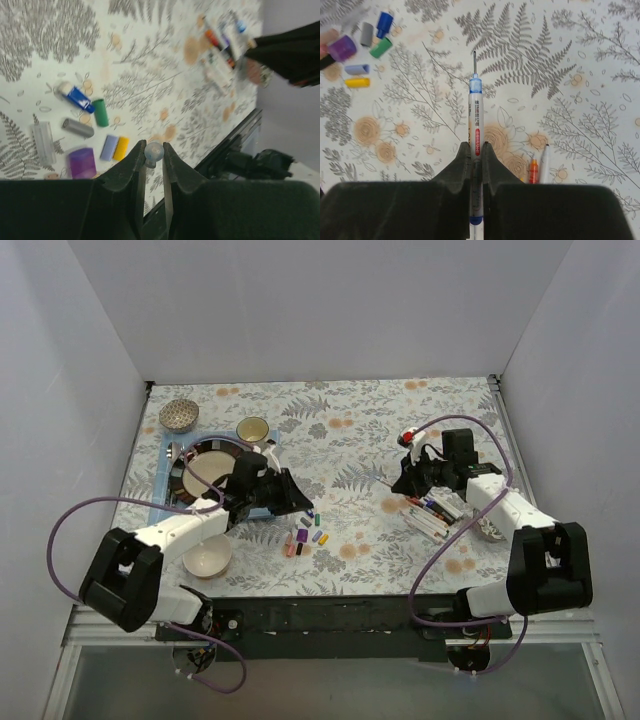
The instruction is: Open the pen caps
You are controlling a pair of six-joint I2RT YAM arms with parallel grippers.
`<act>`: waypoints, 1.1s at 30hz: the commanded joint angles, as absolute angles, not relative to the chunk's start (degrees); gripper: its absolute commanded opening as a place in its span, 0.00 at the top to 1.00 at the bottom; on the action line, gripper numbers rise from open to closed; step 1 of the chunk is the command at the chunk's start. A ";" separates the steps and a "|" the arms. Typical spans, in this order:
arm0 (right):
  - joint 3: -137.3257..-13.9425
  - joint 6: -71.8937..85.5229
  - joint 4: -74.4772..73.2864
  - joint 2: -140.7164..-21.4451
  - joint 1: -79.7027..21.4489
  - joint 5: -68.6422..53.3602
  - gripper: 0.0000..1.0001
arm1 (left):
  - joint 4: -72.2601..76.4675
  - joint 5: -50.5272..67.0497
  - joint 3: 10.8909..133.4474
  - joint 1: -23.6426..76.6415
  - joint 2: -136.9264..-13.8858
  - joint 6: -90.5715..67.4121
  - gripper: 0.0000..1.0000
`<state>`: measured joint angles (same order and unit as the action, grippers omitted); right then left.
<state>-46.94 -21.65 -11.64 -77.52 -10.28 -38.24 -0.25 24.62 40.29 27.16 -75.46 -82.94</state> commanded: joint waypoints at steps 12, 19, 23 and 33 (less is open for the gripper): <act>-51.24 -30.32 -22.32 -81.30 -7.73 -33.57 0.99 | -13.45 7.65 46.58 34.63 -87.97 -72.25 0.83; -51.33 -31.20 -23.20 -81.12 -7.03 -32.70 0.99 | -13.71 5.71 48.08 34.63 -88.07 -71.19 0.57; -51.15 -32.34 -23.55 -80.07 -6.15 -29.19 0.99 | -14.06 4.92 47.64 34.63 -85.09 -70.93 0.52; -46.94 -34.71 -24.25 -77.26 -0.89 -22.32 0.99 | -17.31 -2.36 48.34 34.63 -67.63 -65.66 0.35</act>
